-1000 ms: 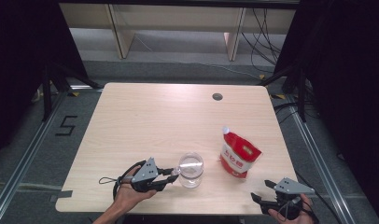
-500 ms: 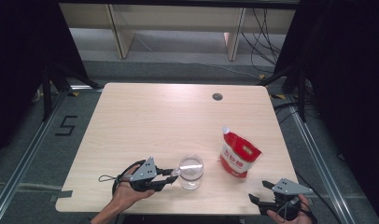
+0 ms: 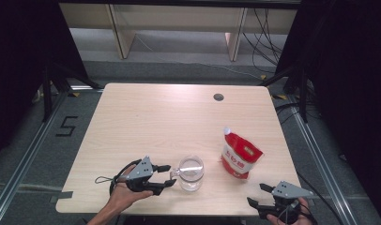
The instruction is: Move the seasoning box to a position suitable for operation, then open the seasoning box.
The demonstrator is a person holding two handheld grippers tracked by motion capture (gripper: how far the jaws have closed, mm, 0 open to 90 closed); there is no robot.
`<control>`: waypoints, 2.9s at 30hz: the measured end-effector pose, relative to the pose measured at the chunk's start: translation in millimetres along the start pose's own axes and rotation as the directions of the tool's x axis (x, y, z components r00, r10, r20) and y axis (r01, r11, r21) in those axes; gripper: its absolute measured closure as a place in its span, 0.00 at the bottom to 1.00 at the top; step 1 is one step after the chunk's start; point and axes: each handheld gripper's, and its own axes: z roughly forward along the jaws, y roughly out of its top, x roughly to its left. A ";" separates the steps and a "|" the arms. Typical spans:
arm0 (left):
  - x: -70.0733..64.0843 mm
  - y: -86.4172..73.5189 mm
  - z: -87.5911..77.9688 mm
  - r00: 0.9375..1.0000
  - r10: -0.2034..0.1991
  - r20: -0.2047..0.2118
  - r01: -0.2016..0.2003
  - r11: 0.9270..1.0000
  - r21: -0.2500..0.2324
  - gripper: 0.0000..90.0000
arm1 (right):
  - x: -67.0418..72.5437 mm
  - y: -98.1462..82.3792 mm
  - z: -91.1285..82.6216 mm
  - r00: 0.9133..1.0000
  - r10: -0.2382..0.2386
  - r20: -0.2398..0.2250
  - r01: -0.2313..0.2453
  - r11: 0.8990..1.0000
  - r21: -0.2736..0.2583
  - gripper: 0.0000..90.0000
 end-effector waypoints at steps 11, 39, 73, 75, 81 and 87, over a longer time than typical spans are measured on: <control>-10.9 10.1 -19.4 0.996 -0.093 -0.005 0.093 0.995 -0.039 0.40 | 7.6 0.0 0.7 1.000 -0.012 -0.028 0.012 1.000 0.007 0.32; -13.5 32.1 -21.7 0.995 -0.063 -0.073 0.059 0.997 -0.051 0.79 | 21.6 4.9 5.2 0.996 -0.043 -0.083 0.042 0.999 -0.012 0.32; -16.1 32.5 -7.1 0.990 -0.076 -0.123 0.072 0.997 -0.034 0.94 | 50.6 43.2 39.9 0.983 -0.163 -0.084 0.153 0.982 -0.110 0.60; -16.0 32.8 -7.2 0.990 -0.067 -0.121 0.064 0.997 -0.034 0.93 | 51.9 47.8 44.3 0.983 -0.163 -0.084 0.153 0.982 -0.114 0.61; -17.5 33.5 -7.5 0.991 -0.067 -0.116 0.063 0.997 -0.038 0.93 | 54.4 54.5 53.8 0.981 -0.170 -0.094 0.158 0.980 -0.124 0.63; -18.2 33.6 -5.6 0.993 -0.036 -0.114 0.033 0.999 -0.031 0.97 | 54.0 58.7 60.2 0.979 -0.174 -0.104 0.160 0.978 -0.131 0.67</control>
